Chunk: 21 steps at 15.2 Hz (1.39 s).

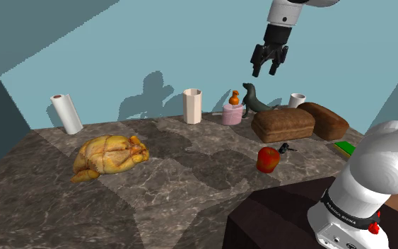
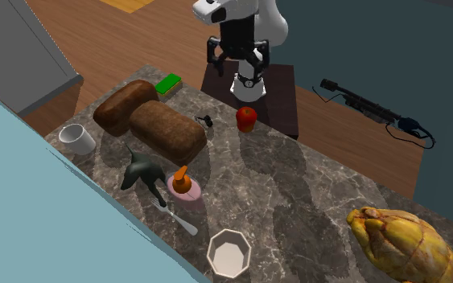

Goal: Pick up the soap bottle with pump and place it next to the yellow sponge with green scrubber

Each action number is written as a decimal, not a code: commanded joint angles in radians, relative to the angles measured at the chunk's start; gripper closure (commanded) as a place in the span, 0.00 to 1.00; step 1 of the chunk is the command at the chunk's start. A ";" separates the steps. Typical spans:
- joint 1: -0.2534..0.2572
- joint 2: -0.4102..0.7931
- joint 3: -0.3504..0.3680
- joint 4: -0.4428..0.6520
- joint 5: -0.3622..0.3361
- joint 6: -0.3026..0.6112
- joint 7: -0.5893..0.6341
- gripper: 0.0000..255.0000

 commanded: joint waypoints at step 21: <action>-0.067 0.834 -0.113 0.527 0.022 0.224 -0.155 0.00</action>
